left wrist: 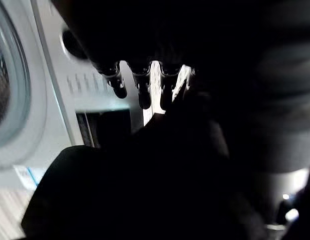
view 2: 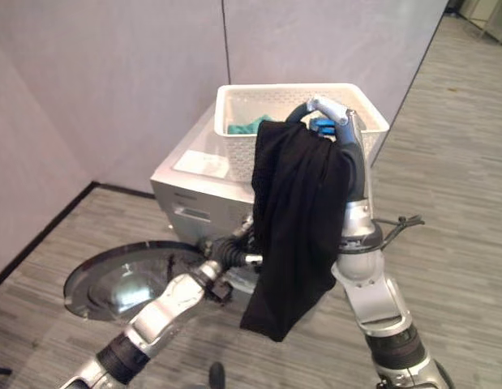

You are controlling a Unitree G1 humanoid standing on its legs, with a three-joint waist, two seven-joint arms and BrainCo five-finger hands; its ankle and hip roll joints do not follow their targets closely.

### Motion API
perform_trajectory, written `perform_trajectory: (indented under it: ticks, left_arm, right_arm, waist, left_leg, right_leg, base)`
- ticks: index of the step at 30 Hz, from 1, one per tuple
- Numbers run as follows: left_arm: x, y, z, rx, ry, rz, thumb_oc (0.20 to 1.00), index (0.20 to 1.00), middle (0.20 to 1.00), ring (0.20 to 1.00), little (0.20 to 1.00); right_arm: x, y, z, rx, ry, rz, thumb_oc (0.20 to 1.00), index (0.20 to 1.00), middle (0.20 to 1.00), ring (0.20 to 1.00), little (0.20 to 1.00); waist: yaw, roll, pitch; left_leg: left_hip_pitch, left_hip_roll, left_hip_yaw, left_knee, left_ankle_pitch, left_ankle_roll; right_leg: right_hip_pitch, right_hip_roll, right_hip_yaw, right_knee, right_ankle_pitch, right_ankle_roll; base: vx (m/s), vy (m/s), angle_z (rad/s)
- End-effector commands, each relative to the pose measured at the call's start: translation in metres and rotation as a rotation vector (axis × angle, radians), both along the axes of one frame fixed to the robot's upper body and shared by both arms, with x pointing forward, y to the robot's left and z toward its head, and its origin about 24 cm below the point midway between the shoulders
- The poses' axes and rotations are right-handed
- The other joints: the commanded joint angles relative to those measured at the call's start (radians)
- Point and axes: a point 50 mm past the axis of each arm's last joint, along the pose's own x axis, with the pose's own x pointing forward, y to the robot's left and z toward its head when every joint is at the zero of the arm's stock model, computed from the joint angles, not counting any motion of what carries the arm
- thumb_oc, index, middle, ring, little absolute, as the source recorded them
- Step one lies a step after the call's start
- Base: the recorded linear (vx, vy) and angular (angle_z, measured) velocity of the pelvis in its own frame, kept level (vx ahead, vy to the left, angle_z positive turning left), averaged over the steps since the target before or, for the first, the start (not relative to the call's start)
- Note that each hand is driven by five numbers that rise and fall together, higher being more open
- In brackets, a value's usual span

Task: Grab the laundry basket,head to the washer,open it,put in the laundry and shut it.

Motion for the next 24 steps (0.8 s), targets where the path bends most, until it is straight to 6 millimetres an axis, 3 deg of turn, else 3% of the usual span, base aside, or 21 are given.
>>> perform_trajectory:
  ticks: [1,7,18,24]
  left_arm:
    - [0.019,0.001,0.038,-0.116,-0.134,0.075,1.000,1.000,1.000,1.000,1.000]
    - [0.023,-0.002,0.071,-0.238,-0.203,0.073,1.000,1.000,1.000,1.000,1.000]
    - [0.019,-0.036,0.123,-0.355,-0.320,-0.027,1.000,1.000,1.000,1.000,1.000]
    - [0.012,-0.060,0.128,-0.380,-0.282,-0.120,1.000,1.000,1.000,1.000,1.000]
  right_arm:
    - [-0.011,-0.001,0.030,0.082,-0.171,0.009,0.200,0.200,0.200,0.200,0.200]
    - [-0.013,-0.012,0.029,0.109,-0.171,-0.033,0.200,0.200,0.200,0.200,0.200]
    - [-0.009,-0.029,0.022,0.136,-0.145,-0.166,0.200,0.200,0.200,0.200,0.200]
    - [-0.007,-0.034,0.020,0.144,-0.134,-0.208,0.200,0.200,0.200,0.200,0.200]
  waist:
    - [-0.007,-0.011,0.002]
    - [-0.018,-0.006,-0.004]
    - [-0.047,0.007,-0.006]
    - [-0.055,0.012,-0.002]
  left_leg:
    - [-0.004,0.050,-0.007,0.075,-0.152,0.011]
    - [0.005,0.048,-0.004,0.057,-0.144,0.008]
    - [0.018,0.046,0.004,0.041,-0.140,0.008]
    - [0.016,0.046,0.004,0.045,-0.141,0.008]
  right_leg:
    - [-0.046,0.028,0.003,0.007,-0.021,-0.054]
    - [-0.038,0.031,-0.010,0.000,-0.020,-0.055]
    - [-0.034,0.029,-0.025,0.002,-0.024,-0.054]
    - [-0.036,0.030,-0.027,0.007,-0.028,-0.055]
  base:
    - [0.00,0.000,0.00]
    - [0.01,-0.005,0.03]
    - [0.00,0.000,0.00]
    - [0.00,0.000,0.00]
